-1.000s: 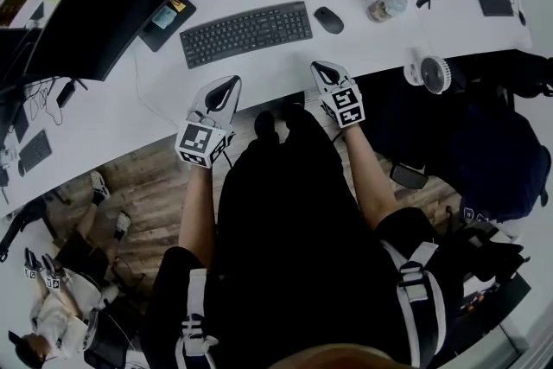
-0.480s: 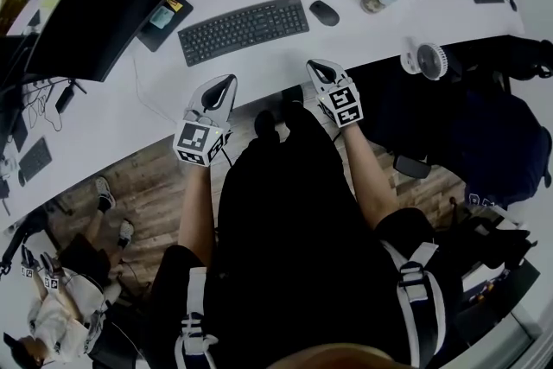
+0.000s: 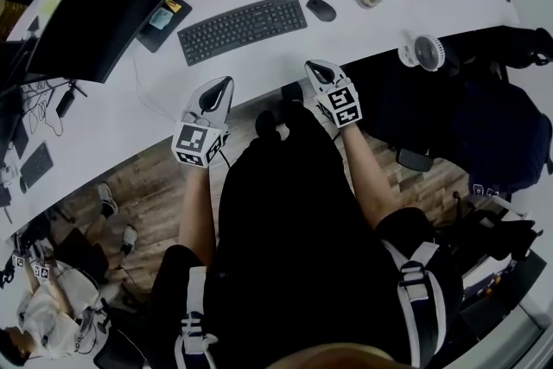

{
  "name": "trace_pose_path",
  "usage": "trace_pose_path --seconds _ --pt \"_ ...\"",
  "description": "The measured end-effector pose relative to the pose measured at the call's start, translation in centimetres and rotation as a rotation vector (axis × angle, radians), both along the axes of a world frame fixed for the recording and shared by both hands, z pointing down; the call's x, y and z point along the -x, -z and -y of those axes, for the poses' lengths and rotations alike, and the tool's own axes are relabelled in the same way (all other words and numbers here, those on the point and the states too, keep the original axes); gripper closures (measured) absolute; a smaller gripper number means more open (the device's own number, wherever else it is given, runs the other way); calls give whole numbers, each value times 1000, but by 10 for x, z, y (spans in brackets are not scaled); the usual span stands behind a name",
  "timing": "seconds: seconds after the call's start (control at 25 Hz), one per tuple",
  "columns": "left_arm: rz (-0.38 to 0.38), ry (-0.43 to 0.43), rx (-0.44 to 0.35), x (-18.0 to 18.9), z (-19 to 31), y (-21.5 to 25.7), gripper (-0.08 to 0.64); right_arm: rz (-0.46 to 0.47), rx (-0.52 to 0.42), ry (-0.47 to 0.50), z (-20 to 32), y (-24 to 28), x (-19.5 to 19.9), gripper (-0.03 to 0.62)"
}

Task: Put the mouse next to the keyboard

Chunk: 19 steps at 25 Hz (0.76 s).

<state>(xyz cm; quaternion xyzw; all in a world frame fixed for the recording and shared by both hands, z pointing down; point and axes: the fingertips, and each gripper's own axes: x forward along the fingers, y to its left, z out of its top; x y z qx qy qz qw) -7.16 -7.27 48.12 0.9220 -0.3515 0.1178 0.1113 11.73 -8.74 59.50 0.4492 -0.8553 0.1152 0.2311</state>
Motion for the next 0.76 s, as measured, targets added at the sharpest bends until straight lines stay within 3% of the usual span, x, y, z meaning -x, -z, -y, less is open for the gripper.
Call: trace_pose_path --seconds 0.76 --pt "1 -3 -9 15 -12 2 563 -16 12 -1 -17 -3 13 589"
